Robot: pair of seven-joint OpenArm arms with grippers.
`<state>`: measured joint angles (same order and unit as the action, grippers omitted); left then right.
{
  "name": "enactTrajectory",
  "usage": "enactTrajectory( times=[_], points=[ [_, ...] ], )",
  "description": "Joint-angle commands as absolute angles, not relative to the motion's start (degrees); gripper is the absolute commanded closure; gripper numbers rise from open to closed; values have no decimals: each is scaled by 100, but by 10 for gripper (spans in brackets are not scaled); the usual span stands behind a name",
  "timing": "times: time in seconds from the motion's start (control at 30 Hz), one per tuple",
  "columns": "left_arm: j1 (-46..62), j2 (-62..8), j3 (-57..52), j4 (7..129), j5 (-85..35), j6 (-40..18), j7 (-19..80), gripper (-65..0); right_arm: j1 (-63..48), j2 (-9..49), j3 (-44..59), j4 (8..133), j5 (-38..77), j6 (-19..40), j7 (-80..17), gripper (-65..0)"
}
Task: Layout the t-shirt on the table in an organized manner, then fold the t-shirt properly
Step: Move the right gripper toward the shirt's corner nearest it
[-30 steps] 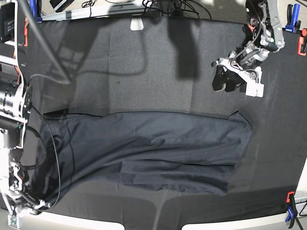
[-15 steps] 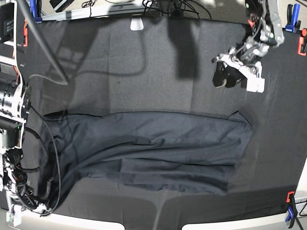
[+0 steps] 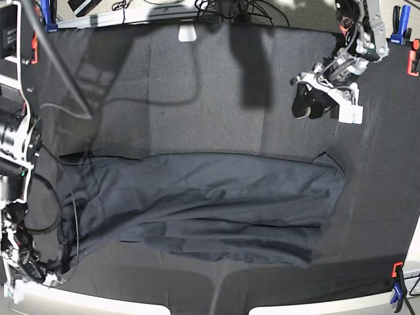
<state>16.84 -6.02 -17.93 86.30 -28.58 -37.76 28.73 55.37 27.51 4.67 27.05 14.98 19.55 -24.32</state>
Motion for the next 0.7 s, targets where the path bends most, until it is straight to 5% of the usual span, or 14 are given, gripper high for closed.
enactTrajectory(
  times=[0.0, 0.23, 0.5, 0.67],
  points=[
    [1682, -624, -1796, 8726, -2899, -3800, 2864, -243, 5769, 2829, 491, 2814, 1559, 2093, -2467, -333],
    [1680, -624, -1796, 8726, -2897, -3802, 2864, -243, 5299, 3210, 486, 3094, 2576, 4000, -3844, -325],
    [1680, -624, -1796, 8739, -2897, -3822, 2864, -243, 3378, 4038, 486, 5214, 4206, 4000, -5022, -325],
    [1680, -624, -1796, 8753, -2895, -3824, 2864, -243, 1997, 4158, 482, 7129, 3994, 4000, -4960, -325]
  ],
)
